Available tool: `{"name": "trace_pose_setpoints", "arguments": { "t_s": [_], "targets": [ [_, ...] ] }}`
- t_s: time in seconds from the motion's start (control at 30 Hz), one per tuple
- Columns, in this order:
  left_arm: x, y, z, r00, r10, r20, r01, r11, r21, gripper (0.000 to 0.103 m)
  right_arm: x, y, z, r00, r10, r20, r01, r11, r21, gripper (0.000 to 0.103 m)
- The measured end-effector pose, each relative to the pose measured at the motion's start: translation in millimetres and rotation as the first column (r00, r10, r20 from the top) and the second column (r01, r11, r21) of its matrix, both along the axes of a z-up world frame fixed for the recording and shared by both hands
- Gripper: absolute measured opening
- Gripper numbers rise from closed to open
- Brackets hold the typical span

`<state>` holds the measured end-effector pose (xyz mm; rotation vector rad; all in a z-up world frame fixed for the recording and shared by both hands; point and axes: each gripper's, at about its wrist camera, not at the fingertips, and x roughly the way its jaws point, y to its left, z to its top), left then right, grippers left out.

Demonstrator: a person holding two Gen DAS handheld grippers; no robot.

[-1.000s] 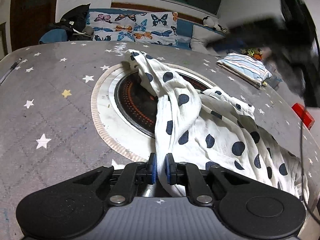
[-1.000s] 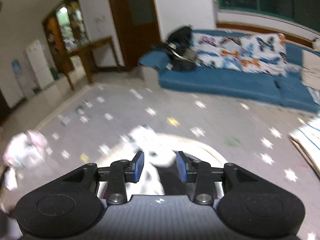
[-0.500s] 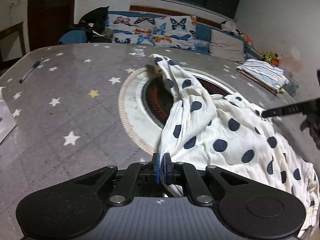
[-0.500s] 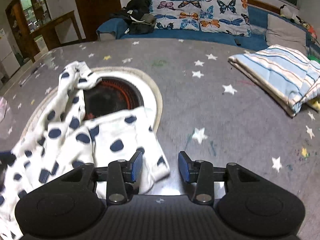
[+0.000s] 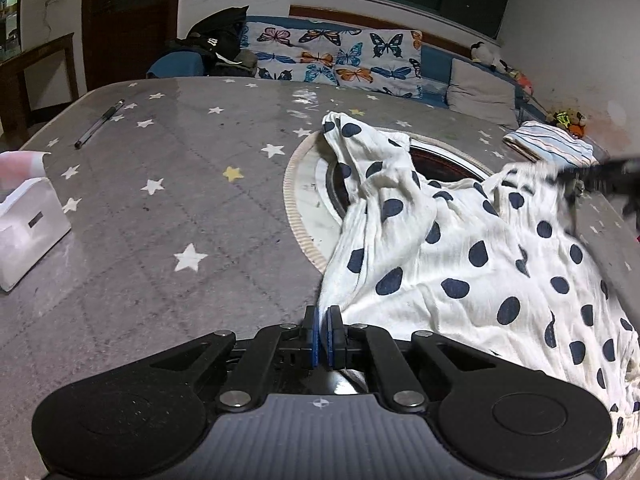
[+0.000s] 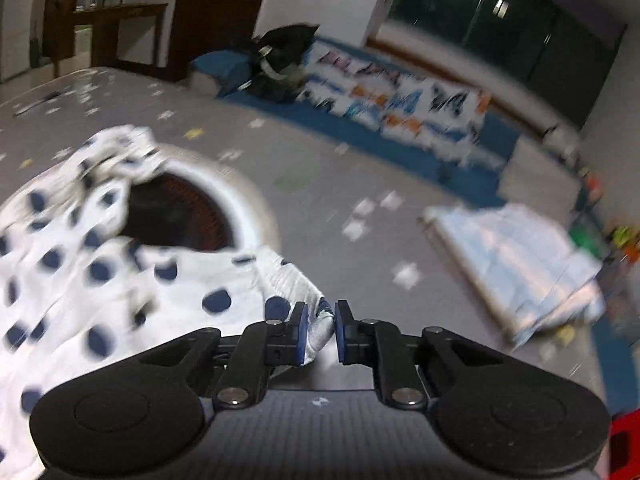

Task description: Fold clothes

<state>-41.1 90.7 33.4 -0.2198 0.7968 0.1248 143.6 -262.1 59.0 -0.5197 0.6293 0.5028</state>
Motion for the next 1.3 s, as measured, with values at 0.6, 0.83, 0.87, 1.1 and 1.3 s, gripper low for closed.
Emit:
{"name": "trace_pose_setpoints", "arguments": {
  "t_s": [0.6, 0.83, 0.87, 1.1, 1.3],
  "targets": [
    [-0.9, 3.7, 4.9, 1.0, 0.02, -0.019, -0.019, 0.999, 0.032, 0.008, 42.2, -34.3, -19.2, 0.989, -0.093, -0.114, 0.102, 0.992, 0.073, 0.036],
    [-0.1, -27.1, 32.5, 0.998, -0.056, 0.042, 0.053, 0.997, 0.054, 0.009, 41.2, -41.5, -41.5, 0.976, -0.09, -0.197, 0.114, 0.987, 0.111, 0.037],
    [1.3, -35.5, 37.4, 0.995, -0.085, 0.057, 0.082, 0.995, 0.051, 0.009, 42.6, -42.3, -41.6, 0.975, -0.092, -0.2, 0.118, 0.986, 0.118, 0.04],
    [31.6, -122.4, 37.6, 0.903, -0.421, 0.087, 0.425, 0.905, -0.031, 0.009, 51.7, -47.9, -42.4, 0.973, -0.103, -0.207, 0.133, 0.982, 0.137, 0.045],
    [42.2, -190.8, 8.9, 0.768, -0.638, 0.049, 0.64, 0.765, -0.065, 0.007, 56.2, -45.9, -40.9, 0.977, -0.083, -0.197, 0.111, 0.985, 0.134, 0.045]
  ]
}}
